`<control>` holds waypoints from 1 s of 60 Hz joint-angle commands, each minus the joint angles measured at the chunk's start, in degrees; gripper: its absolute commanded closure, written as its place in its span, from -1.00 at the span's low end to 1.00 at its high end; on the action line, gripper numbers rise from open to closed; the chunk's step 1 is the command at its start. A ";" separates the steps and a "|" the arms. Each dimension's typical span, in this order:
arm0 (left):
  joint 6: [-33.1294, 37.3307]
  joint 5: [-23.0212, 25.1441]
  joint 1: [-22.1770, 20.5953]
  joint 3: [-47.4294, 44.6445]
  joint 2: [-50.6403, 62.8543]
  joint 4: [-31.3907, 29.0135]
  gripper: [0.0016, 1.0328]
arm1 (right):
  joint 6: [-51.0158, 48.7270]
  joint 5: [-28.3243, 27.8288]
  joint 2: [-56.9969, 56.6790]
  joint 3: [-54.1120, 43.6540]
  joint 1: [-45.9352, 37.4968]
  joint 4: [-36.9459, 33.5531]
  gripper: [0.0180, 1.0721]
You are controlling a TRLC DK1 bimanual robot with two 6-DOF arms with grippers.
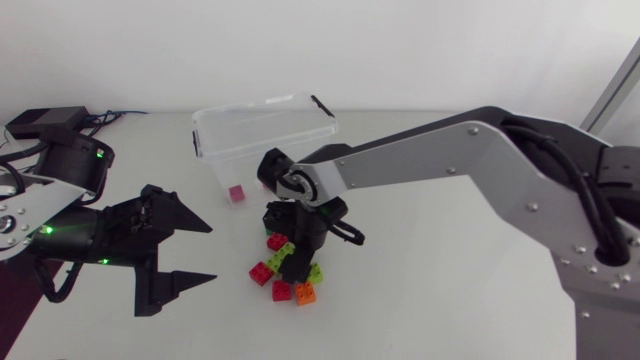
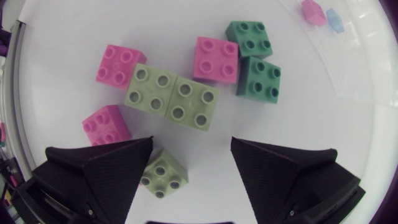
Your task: Pick up the duplo bricks and place them in the container
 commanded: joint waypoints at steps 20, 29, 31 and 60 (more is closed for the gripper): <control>-8.21 0.27 -10.52 -0.18 11.95 5.79 -0.82 | 1.57 2.36 -5.82 -6.83 -4.96 -1.17 -0.74; -11.29 -2.54 -11.40 -1.68 14.85 10.63 -0.81 | -3.80 0.52 -9.87 -10.96 -5.84 0.94 -0.78; -12.17 -3.42 -11.49 -1.76 15.37 11.60 -0.81 | -4.32 0.17 -10.22 -11.49 -6.27 0.85 -0.79; -25.61 -15.55 -16.41 -0.27 25.48 20.21 -0.80 | -9.95 -2.21 -10.22 -18.08 -7.77 5.33 0.39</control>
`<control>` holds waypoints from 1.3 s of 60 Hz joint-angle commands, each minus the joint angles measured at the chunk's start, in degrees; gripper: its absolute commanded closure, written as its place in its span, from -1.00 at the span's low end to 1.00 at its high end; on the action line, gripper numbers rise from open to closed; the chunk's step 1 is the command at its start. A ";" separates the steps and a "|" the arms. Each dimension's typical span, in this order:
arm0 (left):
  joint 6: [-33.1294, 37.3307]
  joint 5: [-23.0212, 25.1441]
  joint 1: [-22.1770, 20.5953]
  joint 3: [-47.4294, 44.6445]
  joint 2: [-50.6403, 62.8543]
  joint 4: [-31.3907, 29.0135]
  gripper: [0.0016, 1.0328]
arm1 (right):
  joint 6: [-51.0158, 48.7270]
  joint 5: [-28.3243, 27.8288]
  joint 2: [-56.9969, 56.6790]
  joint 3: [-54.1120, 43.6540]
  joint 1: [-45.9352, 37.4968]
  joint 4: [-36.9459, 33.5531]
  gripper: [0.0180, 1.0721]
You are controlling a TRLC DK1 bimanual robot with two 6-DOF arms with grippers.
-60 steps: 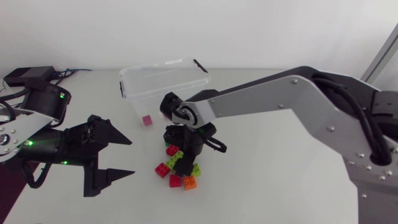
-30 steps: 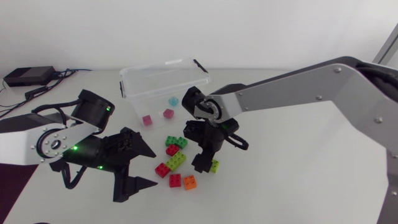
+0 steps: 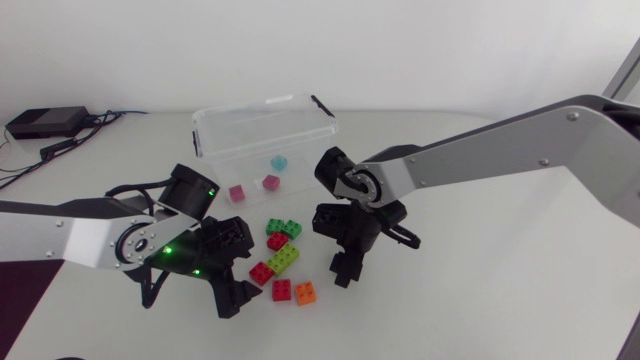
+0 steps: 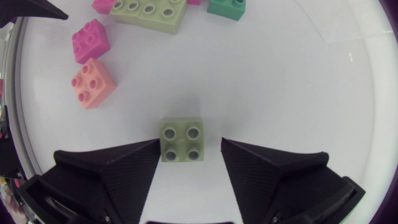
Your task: Pick up the duplo bricks and place them in the container
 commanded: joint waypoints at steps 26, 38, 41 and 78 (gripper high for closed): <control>-9.03 -8.11 -4.23 1.59 7.45 7.72 0.06 | 0.33 -1.12 -10.34 1.43 1.16 -3.24 0.53; -9.03 -8.28 -4.94 1.59 8.86 6.49 0.55 | 2.62 -2.00 -11.31 8.38 -0.43 -3.50 0.52; -8.95 -8.28 -5.11 1.51 8.16 5.35 0.55 | 3.85 -2.52 -11.31 10.31 -1.22 -2.80 0.52; -3.15 -4.77 0.51 4.85 -12.41 -9.33 0.57 | 11.14 -5.25 3.37 37.29 -6.23 3.97 0.52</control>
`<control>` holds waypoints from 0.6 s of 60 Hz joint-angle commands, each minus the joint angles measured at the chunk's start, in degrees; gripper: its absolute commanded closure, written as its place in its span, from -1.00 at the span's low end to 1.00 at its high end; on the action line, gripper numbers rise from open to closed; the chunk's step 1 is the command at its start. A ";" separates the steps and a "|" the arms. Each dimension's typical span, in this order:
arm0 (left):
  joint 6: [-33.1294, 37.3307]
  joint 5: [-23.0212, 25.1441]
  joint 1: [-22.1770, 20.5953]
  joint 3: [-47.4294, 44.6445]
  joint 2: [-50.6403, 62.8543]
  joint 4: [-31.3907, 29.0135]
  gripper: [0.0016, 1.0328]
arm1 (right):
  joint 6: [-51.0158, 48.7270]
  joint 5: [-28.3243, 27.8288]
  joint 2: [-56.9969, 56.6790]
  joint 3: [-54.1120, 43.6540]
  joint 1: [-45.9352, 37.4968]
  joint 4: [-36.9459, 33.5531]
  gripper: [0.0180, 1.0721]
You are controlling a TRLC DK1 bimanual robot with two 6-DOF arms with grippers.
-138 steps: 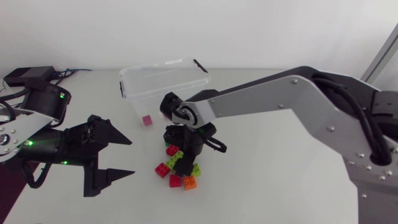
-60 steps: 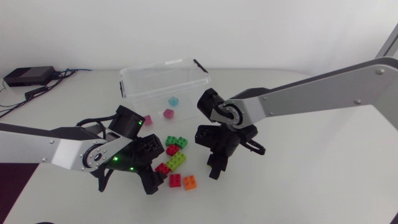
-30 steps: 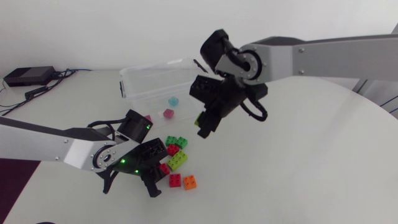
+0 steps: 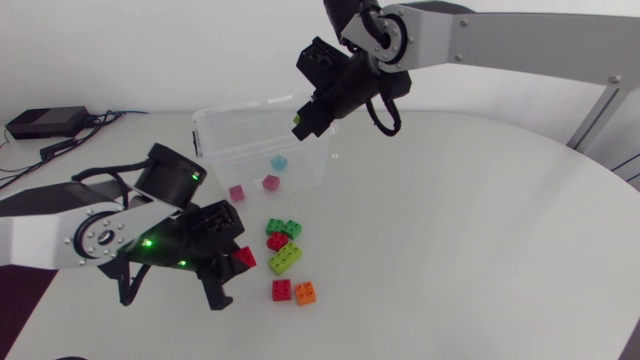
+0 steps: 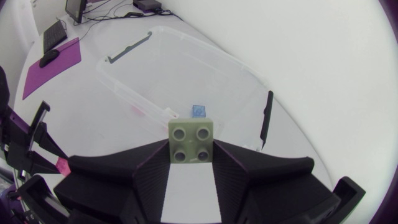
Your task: Pick up the duplo bricks and place them in the container
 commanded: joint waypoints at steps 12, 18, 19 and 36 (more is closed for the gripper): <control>1.18 3.53 6.51 6.73 -5.65 -0.74 0.56 | 2.30 -0.79 8.49 10.27 -0.96 0.28 0.51; -0.58 5.20 9.49 8.57 -6.27 1.98 0.54 | 2.82 -0.70 10.95 13.08 -0.96 0.28 0.49; -0.84 5.46 10.02 8.92 -6.18 2.51 0.54 | 2.91 -0.70 11.39 13.52 -0.96 0.28 0.49; -8.66 9.68 15.82 14.28 -3.10 13.59 0.52 | 3.88 -0.26 18.42 21.43 -1.49 -0.07 -0.75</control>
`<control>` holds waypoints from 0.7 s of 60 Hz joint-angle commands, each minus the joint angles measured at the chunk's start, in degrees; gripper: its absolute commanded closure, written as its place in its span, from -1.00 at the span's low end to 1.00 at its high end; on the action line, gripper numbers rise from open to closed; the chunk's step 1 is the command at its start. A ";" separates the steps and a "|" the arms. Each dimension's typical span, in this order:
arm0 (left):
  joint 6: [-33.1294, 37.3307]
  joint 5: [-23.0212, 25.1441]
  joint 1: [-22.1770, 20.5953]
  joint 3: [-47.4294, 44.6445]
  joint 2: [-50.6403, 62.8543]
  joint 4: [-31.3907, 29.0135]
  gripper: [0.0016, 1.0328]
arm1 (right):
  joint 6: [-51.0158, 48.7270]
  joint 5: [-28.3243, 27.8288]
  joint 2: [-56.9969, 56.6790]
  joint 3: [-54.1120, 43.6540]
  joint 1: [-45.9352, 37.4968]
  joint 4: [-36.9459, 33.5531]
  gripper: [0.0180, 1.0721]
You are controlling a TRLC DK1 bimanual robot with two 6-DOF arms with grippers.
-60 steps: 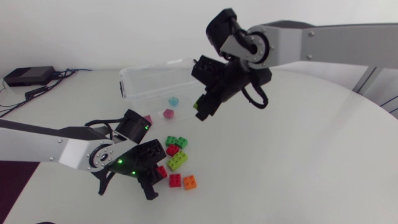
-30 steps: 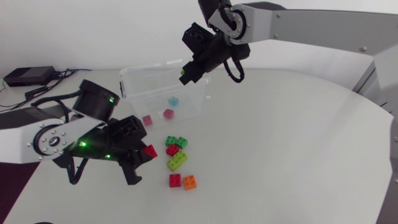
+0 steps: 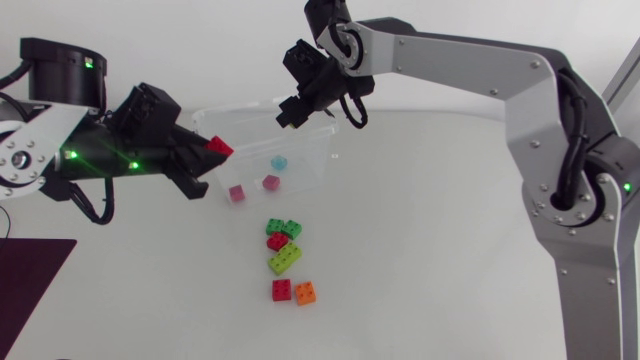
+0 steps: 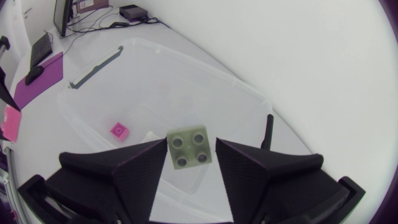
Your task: Pick up the duplo bricks and place them in the container
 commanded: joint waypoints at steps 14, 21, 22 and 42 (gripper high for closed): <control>-8.65 1.29 4.32 7.93 12.32 15.29 0.51 | 1.71 0.59 -7.38 -9.58 -0.42 3.38 -0.86; -10.05 1.20 4.58 12.94 19.96 17.75 0.48 | 1.01 0.15 -15.29 -19.42 0.02 3.64 -0.86; -10.05 1.11 4.50 13.73 21.11 17.93 0.48 | 0.84 -0.02 -16.78 -21.71 0.20 3.81 -0.86; -10.93 -1.17 4.06 23.57 34.73 19.86 -0.36 | -6.20 -3.19 -34.36 -53.44 7.76 4.08 -0.86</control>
